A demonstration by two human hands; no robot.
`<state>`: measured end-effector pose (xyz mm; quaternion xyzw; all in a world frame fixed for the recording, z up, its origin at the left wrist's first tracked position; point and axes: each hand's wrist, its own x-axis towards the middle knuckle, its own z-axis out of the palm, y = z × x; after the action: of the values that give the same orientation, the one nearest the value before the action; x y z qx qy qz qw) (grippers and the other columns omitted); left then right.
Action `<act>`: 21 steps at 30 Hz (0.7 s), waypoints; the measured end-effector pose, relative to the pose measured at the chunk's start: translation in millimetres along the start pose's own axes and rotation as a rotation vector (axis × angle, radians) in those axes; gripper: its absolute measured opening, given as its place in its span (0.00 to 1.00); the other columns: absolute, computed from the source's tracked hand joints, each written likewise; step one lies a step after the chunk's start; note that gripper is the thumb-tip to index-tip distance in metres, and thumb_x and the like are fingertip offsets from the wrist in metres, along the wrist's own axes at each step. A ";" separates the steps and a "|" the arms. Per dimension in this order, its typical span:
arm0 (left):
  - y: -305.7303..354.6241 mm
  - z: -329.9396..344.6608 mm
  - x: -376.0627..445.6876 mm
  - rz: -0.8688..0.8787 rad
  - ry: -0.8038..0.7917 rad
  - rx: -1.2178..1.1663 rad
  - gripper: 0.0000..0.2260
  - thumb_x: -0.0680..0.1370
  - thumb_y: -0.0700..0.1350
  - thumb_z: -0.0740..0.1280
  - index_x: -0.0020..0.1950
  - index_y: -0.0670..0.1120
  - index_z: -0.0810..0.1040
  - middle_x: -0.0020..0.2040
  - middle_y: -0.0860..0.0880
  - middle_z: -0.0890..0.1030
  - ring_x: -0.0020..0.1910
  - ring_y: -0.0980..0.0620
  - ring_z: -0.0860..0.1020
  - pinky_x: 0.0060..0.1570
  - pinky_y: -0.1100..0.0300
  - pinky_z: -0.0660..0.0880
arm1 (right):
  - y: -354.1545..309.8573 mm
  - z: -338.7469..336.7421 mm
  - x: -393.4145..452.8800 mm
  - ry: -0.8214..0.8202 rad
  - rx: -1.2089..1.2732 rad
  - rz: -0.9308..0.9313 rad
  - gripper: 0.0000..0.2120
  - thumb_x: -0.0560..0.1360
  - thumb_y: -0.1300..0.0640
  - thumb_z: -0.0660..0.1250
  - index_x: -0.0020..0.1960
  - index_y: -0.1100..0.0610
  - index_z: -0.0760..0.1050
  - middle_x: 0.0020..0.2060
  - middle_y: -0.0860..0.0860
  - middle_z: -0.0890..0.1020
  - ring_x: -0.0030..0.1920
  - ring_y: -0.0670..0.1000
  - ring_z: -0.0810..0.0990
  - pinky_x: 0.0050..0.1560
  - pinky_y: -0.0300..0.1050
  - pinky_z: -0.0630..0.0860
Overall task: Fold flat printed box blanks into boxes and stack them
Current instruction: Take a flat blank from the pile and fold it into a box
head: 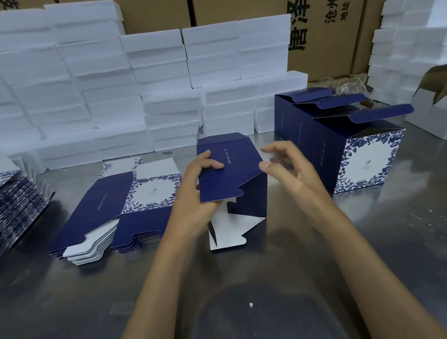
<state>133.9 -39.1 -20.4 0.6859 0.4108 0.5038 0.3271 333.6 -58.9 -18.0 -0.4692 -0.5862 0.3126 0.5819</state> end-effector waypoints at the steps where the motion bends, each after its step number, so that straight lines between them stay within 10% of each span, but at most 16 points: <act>1: -0.3 -0.2 -1.2 -0.002 -0.031 0.022 0.25 0.69 0.35 0.78 0.61 0.51 0.76 0.75 0.58 0.65 0.66 0.70 0.69 0.61 0.67 0.71 | -1.7 1.6 -0.7 -0.034 0.012 -0.004 0.15 0.74 0.45 0.70 0.60 0.43 0.77 0.62 0.35 0.76 0.65 0.36 0.72 0.63 0.38 0.70; 10: -4.4 -19.6 -3.7 -0.150 -0.368 0.081 0.54 0.65 0.43 0.83 0.77 0.70 0.51 0.80 0.62 0.45 0.65 0.81 0.61 0.57 0.79 0.69 | 5.5 11.1 -5.3 -0.154 -0.212 -0.033 0.20 0.77 0.53 0.74 0.67 0.43 0.76 0.73 0.37 0.68 0.75 0.42 0.64 0.77 0.49 0.61; 16: 0.9 0.5 -4.3 -0.061 0.019 -0.106 0.20 0.73 0.42 0.76 0.61 0.61 0.80 0.79 0.58 0.60 0.72 0.68 0.65 0.70 0.52 0.70 | 6.8 21.0 -5.1 -0.089 -0.087 -0.044 0.15 0.76 0.59 0.74 0.61 0.50 0.81 0.70 0.44 0.71 0.73 0.47 0.69 0.72 0.59 0.69; 21: -4.0 12.8 -3.2 -0.017 0.127 -0.079 0.11 0.74 0.41 0.76 0.51 0.56 0.84 0.75 0.57 0.68 0.72 0.65 0.65 0.61 0.78 0.65 | 6.7 25.8 -5.0 -0.047 -0.001 -0.033 0.11 0.76 0.62 0.74 0.57 0.53 0.83 0.69 0.45 0.72 0.71 0.46 0.72 0.68 0.54 0.74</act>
<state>144.7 -40.6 -28.7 0.6355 0.4164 0.5595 0.3313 309.1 -56.4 -29.4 -0.4521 -0.6077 0.3135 0.5727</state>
